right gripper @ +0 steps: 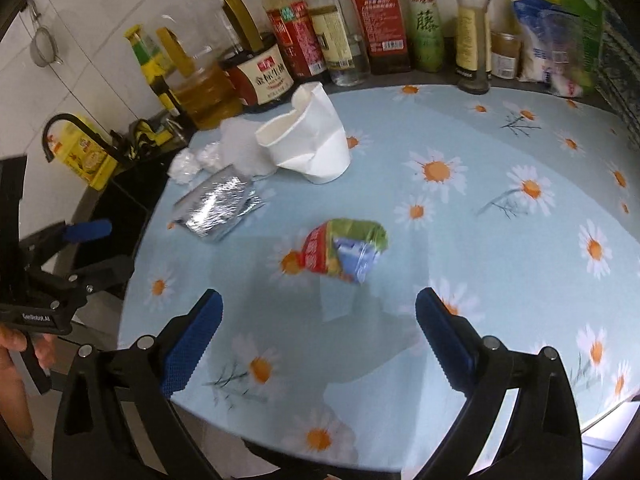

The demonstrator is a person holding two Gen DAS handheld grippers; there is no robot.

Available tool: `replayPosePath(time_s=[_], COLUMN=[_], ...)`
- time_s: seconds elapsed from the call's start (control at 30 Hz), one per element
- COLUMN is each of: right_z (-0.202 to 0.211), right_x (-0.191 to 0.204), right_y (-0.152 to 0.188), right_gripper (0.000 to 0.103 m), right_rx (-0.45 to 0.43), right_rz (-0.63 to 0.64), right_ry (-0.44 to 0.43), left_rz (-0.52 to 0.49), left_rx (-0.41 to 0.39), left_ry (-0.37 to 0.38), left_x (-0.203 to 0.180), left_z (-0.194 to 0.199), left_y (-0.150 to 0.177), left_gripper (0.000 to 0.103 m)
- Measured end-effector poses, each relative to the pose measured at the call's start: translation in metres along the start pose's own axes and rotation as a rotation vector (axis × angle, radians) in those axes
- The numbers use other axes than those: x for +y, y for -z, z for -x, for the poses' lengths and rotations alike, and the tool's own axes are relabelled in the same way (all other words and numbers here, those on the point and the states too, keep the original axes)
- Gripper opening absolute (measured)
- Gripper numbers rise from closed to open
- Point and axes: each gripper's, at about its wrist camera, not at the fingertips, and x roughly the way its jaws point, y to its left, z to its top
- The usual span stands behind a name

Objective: Collect trash
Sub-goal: 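Grasp the foil packet with the left tool while the right tool grasps the green-red snack wrapper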

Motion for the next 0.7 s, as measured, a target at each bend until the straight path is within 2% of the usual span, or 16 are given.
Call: replayPosePath(time_s=[0.2,0.37,0.47,0.63,0.7], right_z=[-0.031,-0.049,-0.053,-0.062,-0.065], right_x=[-0.005,-0.004,-0.002,-0.001,-0.001], right_y=[-0.016,-0.023,-0.023,-0.019,-0.018], right_gripper=[0.096,0.096,0.096,0.084,0.079], right_rx=[0.03,0.034,0.003,-0.007,-0.008], right_rz=[0.028,0.06,0.09,0.112,0.126], right_ry=[-0.015,0.013,0.05,0.082,0.099], left_rz=[-0.056,-0.097,-0.135,-0.158,-0.156], left_rx=[0.053,0.094,0.113,0.132,0.143], left_ry=[-0.015,-0.02,-0.045,-0.05,-0.046], left_x=[0.0,-0.002,-0.006,-0.009,-0.008], left_z=[-0.034,-0.06,-0.073,-0.086,-0.09], left_y=[-0.023,-0.038,-0.042,-0.045,-0.045], left_gripper=[0.095,0.095,0.095,0.094,0.085])
